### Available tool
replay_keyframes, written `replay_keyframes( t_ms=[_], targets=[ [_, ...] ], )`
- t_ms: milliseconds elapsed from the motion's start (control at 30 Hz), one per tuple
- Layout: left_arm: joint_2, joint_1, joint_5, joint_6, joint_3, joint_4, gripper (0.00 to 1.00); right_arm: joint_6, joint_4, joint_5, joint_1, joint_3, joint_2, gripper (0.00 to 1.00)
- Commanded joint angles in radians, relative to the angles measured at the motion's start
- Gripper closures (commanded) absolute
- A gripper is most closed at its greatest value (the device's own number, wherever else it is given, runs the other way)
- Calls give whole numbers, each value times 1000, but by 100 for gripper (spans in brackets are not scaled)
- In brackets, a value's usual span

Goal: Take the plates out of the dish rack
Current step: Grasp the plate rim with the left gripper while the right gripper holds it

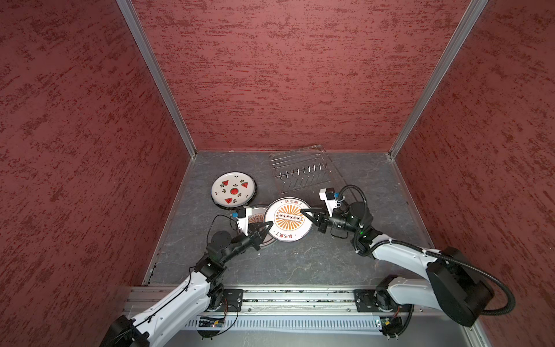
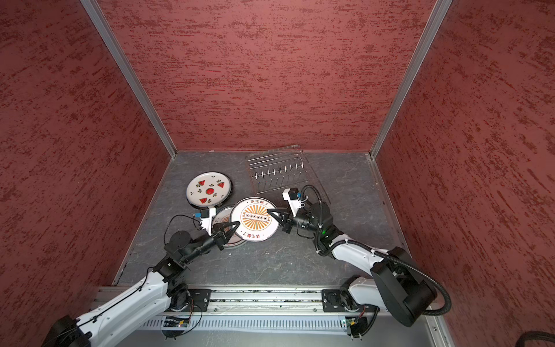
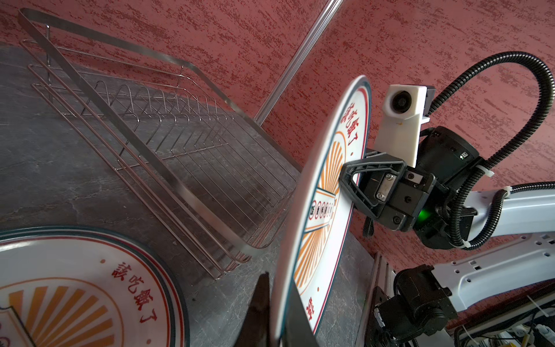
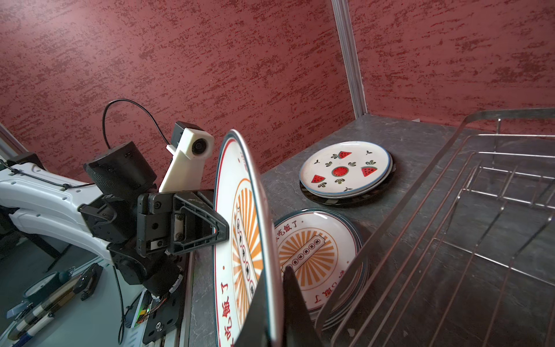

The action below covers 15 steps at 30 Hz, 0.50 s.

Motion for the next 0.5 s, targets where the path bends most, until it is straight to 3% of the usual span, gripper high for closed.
replay_keyframes(
  t_ms=[0,333,400,467],
  targets=[
    [-10,-12,40,-24,34,31,99,-63,-1,32,34,38,20,91],
    [-42,-12,5,-59,36,-7,100,-64,-7,46,40,38,23,71],
    [-53,-12,1,-62,35,-16,100,-64,-7,48,41,35,23,61],
    [-65,-9,-5,-66,33,-24,100,-62,-8,51,41,35,21,45]
  ],
)
